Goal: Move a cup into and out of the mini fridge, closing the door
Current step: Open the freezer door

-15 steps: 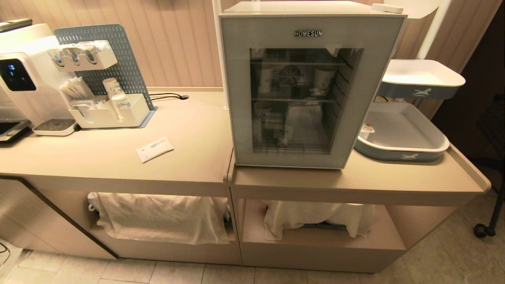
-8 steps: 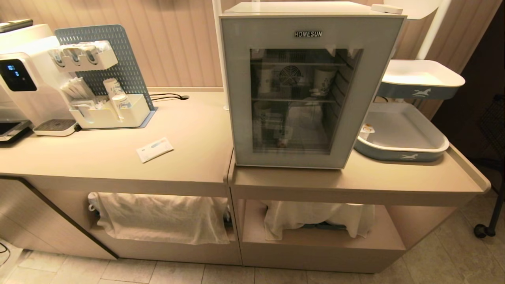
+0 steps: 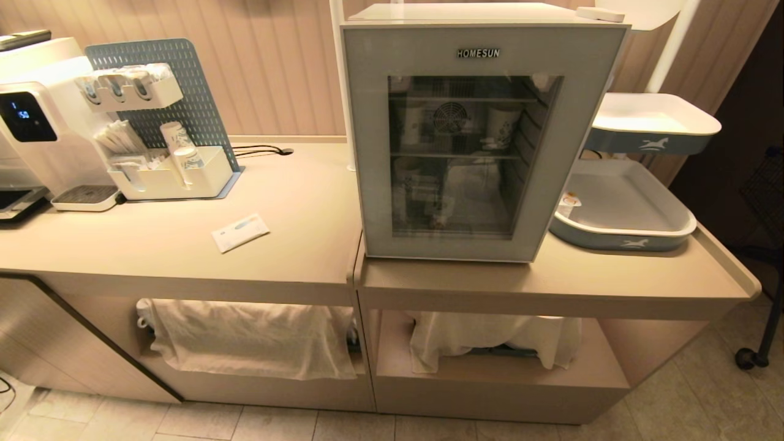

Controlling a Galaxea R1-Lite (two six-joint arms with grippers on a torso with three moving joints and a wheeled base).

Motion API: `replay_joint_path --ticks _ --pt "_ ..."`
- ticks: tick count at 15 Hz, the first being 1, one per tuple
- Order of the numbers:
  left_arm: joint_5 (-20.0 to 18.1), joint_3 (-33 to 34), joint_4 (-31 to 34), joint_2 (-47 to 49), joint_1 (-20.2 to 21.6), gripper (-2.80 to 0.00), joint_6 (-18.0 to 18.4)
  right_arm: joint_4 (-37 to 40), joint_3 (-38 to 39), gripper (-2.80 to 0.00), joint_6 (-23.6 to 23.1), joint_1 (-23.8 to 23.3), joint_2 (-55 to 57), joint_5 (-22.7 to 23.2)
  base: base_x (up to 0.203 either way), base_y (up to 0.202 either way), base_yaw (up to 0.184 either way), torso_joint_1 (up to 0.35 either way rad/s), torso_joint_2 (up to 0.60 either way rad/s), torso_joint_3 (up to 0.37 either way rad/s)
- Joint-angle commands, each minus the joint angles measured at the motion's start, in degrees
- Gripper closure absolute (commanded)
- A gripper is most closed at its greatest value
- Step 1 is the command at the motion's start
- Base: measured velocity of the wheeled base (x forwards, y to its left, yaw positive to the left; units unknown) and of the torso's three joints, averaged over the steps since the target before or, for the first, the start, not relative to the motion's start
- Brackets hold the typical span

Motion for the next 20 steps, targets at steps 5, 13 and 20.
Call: replay_joint_path --ticks 5,13,20 --pt "0.0 0.1 0.0 0.1 0.0 0.00 0.1 23.7 5.9 0.00 3.5 0.0 -4.0 23.6 0.000 0.000 0.000 0.000 0.00 0.000" --pt "0.0 0.0 0.0 0.1 0.0 0.00 0.2 28.5 4.4 0.00 5.8 0.1 -4.0 24.3 0.000 0.000 0.000 0.000 0.00 0.000" --pt "0.0 0.0 0.0 0.1 0.0 0.00 0.4 28.5 4.5 0.00 5.8 0.1 -4.0 24.3 0.085 0.000 0.000 0.001 0.00 -0.003"
